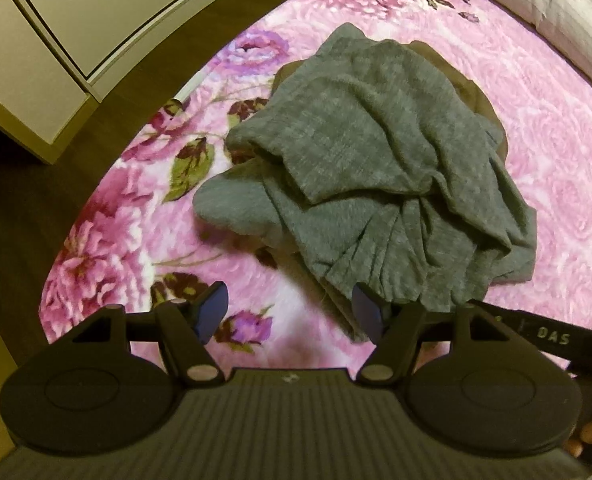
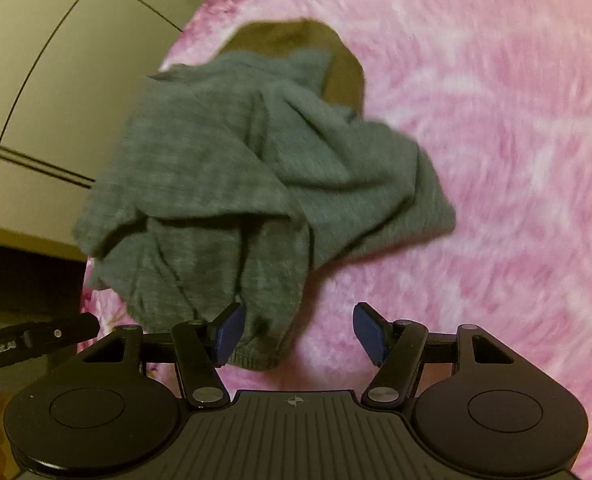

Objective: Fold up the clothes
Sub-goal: 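Move both open grippers down toward the crumpled grey plaid shorts, then grasp the grey shorts with the right gripper and lift them off the brown cloth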

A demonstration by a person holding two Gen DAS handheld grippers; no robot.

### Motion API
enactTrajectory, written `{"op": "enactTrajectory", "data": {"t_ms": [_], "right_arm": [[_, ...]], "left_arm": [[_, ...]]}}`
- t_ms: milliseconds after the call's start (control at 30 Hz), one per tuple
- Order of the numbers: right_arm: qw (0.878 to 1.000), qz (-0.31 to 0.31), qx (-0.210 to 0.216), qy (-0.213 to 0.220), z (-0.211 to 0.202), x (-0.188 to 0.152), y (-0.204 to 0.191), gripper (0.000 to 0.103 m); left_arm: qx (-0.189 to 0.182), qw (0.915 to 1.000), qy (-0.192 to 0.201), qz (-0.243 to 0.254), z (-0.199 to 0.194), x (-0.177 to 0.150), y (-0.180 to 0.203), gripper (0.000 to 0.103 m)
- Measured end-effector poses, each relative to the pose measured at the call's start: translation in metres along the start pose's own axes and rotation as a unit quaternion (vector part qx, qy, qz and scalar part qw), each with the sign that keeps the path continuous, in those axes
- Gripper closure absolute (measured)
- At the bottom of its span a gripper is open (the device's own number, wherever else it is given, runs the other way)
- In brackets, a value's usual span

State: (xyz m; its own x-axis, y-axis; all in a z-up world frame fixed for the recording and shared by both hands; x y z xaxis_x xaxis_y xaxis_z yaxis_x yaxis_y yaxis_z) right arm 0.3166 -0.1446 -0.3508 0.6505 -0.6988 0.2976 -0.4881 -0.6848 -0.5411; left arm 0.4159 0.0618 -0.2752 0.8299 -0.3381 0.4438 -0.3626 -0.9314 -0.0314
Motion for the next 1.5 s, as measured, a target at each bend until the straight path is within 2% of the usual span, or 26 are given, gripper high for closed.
{"op": "enactTrajectory", "data": {"t_ms": [67, 167, 200, 233, 367, 467, 600, 767, 933, 967, 1067, 1333, 1433, 1500], "right_arm": [[1.000, 0.022, 0.009, -0.005, 0.010, -0.002, 0.006, 0.057], [0.998, 0.047, 0.026, -0.008, 0.019, -0.005, 0.009, 0.060], [0.998, 0.053, 0.034, -0.007, 0.020, -0.005, 0.010, 0.069], [0.997, 0.056, 0.045, -0.005, 0.020, -0.005, 0.009, 0.093], [0.996, 0.059, 0.073, 0.002, -0.001, -0.001, 0.006, 0.095], [0.992, 0.059, 0.111, 0.024, -0.039, 0.007, -0.001, 0.096], [0.982, 0.050, 0.169, 0.072, -0.098, 0.025, -0.013, 0.097], [0.955, 0.073, 0.244, 0.151, -0.176, 0.054, -0.026, 0.098], [0.931, 0.069, 0.281, 0.224, -0.265, 0.068, -0.022, 0.100], [0.927, 0.065, 0.283, 0.237, -0.286, 0.070, -0.019, 0.103], [0.920, 0.042, 0.277, 0.275, -0.346, 0.072, -0.007, 0.103], [0.920, 0.012, 0.213, 0.329, -0.481, 0.044, 0.045, 0.103], [0.919, 0.011, 0.197, 0.341, -0.516, 0.030, 0.069, 0.103], [0.921, 0.009, 0.168, 0.351, -0.533, 0.022, 0.085, 0.103]], "left_arm": [[-0.002, 1.0000, -0.002, 0.001, 0.003, 0.001, 0.000, 0.038], [-0.004, 1.0000, -0.001, 0.001, 0.004, 0.002, 0.000, 0.038], [-0.004, 1.0000, 0.001, 0.000, 0.001, 0.003, 0.000, 0.038], [-0.005, 1.0000, 0.004, -0.001, -0.002, 0.004, 0.000, 0.038], [-0.006, 0.9999, 0.013, -0.006, -0.015, 0.007, -0.002, 0.040], [-0.008, 0.9997, 0.021, -0.009, -0.024, 0.009, -0.003, 0.040], [-0.004, 0.9986, 0.052, -0.006, -0.058, 0.014, 0.000, 0.040], [-0.009, 0.9954, 0.096, 0.002, -0.106, 0.015, 0.014, 0.040], [-0.031, 0.9907, 0.132, 0.013, -0.159, 0.001, 0.047, 0.041], [-0.035, 0.9895, 0.139, 0.016, -0.170, -0.003, 0.054, 0.040], [-0.058, 0.9853, 0.158, 0.034, -0.202, -0.017, 0.083, 0.040], [-0.117, 0.9748, 0.178, 0.066, -0.265, -0.070, 0.172, 0.040], [-0.145, 0.9689, 0.183, 0.082, -0.285, -0.092, 0.210, 0.040], [-0.163, 0.9649, 0.183, 0.094, -0.297, -0.107, 0.233, 0.040]]}}
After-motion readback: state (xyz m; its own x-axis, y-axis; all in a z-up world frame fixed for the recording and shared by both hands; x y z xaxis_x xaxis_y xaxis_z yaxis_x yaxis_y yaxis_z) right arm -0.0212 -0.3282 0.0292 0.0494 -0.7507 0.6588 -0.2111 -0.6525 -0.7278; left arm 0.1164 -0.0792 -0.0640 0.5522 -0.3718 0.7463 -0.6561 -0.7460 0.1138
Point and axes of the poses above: each gripper's, at about its wrist camera, not at the fingertips, and z roughly the way its jaws point, y to its right, x to its top, the point moved 3 cm from there along z, roughly the way its jaws point, and after that the axes turned 11 degrees about y, right-handed, at the moved point
